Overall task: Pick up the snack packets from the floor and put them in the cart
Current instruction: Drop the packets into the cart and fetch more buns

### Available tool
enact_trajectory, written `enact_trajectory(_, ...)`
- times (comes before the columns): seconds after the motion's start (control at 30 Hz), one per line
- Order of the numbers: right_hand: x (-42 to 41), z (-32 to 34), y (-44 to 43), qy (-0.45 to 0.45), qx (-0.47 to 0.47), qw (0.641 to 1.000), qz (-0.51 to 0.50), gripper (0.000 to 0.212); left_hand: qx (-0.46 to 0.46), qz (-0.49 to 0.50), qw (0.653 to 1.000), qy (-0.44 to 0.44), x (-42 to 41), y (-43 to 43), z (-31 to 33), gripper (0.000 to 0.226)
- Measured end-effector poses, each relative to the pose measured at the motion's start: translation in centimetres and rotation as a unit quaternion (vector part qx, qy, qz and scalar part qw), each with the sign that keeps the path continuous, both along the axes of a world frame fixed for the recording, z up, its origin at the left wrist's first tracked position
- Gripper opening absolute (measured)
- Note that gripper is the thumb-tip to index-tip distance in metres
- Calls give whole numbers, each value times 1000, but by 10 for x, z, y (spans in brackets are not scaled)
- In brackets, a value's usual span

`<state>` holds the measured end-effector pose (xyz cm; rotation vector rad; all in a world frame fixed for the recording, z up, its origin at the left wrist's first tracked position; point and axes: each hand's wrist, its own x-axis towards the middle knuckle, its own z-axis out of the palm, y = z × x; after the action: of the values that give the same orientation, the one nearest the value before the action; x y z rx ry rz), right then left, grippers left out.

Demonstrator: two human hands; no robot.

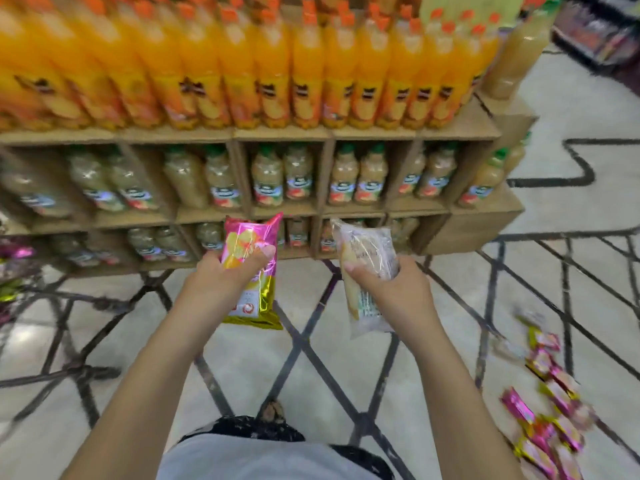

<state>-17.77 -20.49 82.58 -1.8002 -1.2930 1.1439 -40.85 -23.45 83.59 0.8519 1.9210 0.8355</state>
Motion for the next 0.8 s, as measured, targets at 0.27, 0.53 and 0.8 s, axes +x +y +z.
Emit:
enact_trajectory(0.27,-116,0,50,-24,-20,988,149,48,7,149,988,-36,-100,-12,-8,53)
enact_trajectory(0.53,-204,-5,125,-52,-24,958,280,51,-15,273,961,-33,-156,6,-17,37)
enact_trajectory(0.8,-303,-8,219,-64,-6,914,401,55,-8,402,914,-44,-208,59,-23,41)
